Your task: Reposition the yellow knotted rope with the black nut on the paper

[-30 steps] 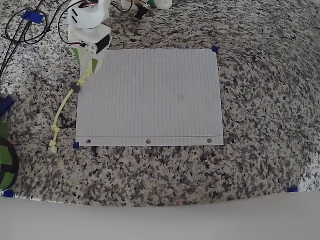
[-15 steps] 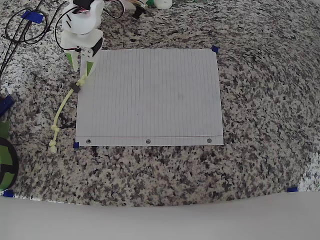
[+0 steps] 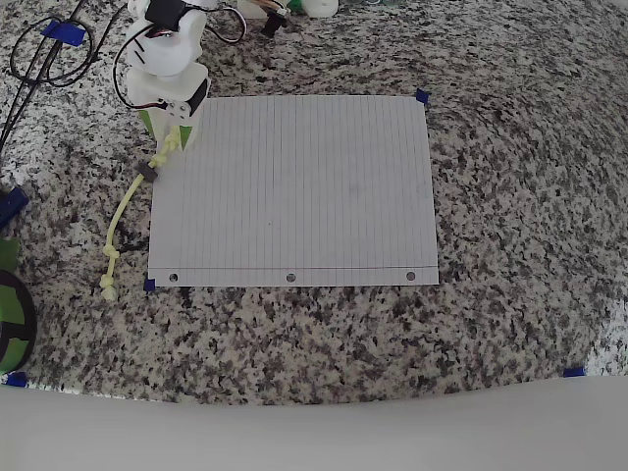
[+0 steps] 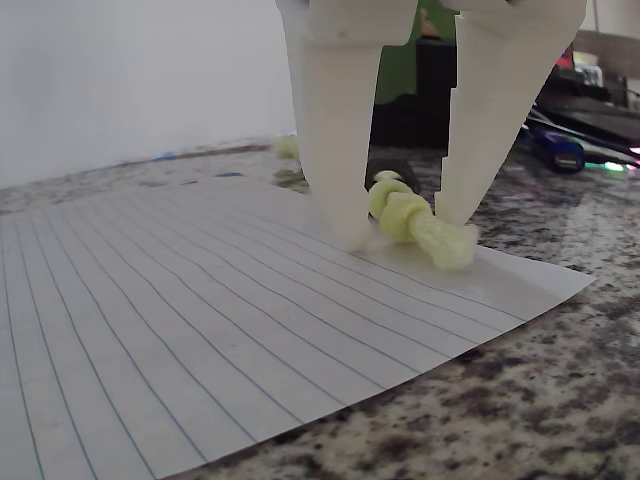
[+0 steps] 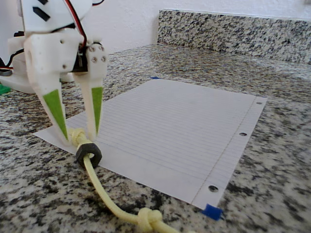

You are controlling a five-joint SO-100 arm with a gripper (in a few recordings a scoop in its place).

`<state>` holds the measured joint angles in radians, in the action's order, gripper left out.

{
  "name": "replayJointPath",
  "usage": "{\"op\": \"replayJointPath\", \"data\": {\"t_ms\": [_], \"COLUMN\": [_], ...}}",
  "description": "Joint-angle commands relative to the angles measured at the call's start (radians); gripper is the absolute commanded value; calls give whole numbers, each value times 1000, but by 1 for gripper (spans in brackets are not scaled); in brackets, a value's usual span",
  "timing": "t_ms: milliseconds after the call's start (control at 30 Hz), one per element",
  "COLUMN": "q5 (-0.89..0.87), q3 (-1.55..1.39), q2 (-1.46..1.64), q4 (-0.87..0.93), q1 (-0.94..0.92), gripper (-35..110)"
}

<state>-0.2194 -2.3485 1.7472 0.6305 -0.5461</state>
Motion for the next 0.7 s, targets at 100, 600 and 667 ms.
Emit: {"op": "replayJointPath", "data": {"t_ms": [100,600,667], "q5": [-8,-3,0], "q3": [32,29,29], "q2": [-14,-34,-26], "q4": [-29,8,25], "q1": [14,11,8], "gripper": [36,34,34]}}
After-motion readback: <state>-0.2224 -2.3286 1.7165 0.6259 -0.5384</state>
